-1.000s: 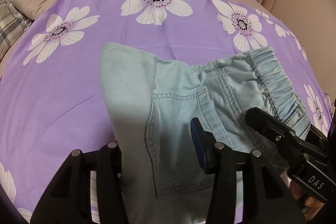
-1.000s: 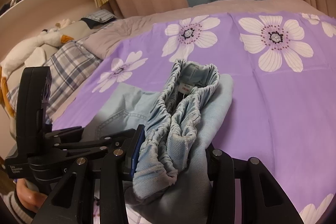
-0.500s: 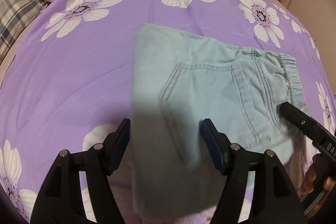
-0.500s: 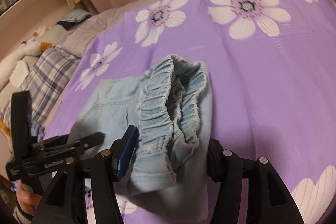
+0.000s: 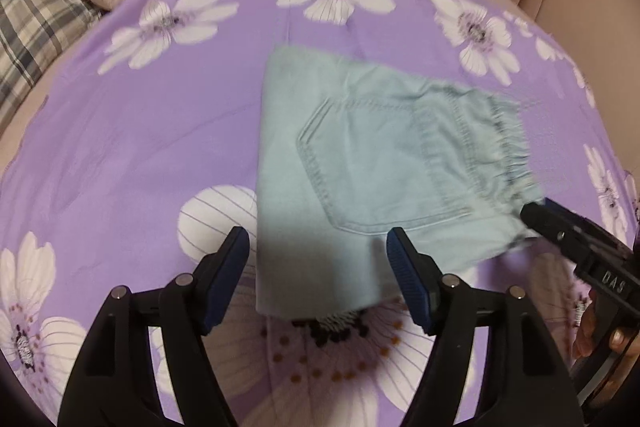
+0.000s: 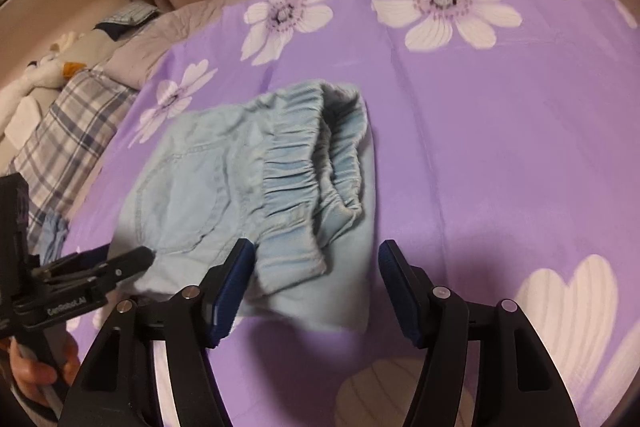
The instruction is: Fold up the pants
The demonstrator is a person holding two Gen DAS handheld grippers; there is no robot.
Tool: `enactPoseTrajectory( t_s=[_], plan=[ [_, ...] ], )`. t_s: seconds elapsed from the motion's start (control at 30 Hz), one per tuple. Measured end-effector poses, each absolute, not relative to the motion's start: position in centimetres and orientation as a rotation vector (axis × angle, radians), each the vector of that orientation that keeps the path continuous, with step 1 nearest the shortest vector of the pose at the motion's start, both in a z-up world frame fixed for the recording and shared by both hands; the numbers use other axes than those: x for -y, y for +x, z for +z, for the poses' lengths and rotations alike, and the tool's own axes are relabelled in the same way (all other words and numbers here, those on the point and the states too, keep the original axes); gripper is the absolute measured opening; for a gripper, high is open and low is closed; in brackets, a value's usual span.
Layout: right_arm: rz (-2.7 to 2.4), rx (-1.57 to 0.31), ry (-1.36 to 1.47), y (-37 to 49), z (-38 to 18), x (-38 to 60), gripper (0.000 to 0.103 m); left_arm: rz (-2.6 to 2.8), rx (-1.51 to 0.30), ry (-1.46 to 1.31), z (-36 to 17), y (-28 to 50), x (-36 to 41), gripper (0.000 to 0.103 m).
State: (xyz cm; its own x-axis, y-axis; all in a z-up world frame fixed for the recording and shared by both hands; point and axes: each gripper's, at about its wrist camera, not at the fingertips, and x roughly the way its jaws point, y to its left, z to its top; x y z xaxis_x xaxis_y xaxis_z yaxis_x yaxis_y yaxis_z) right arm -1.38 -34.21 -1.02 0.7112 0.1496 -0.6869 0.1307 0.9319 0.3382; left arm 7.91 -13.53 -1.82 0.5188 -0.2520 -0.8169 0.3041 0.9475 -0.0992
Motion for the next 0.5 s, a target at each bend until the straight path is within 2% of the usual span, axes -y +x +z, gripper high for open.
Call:
enactPoseTrajectory(
  t_s=[0.1,0.17,0.27,0.37,0.5],
  plan=[
    [0.050,-0.759,0.361,-2.9,0.9,33.4,0.066,-0.329,-0.939,0.060,0.1,6.5,13.6,0.086],
    [0.053,-0.746,0.347,-3.6,1.9,33.1,0.077,-0.315,-0.921,0.059,1.4,5.6,13.5,0.092],
    [0.057,-0.717,0.310,-5.2,3.8,32.3,0.085,-0.302,-0.901,0.065,3.0,4.3,13.4,0.102],
    [0.065,-0.703,0.285,-6.3,5.3,31.6,0.099,-0.291,-0.880,0.069,4.6,2.8,13.2,0.102],
    [0.059,-0.683,0.247,-7.8,7.0,30.8,0.101,-0.311,-0.916,0.072,6.0,1.3,13.2,0.102]
  ],
)
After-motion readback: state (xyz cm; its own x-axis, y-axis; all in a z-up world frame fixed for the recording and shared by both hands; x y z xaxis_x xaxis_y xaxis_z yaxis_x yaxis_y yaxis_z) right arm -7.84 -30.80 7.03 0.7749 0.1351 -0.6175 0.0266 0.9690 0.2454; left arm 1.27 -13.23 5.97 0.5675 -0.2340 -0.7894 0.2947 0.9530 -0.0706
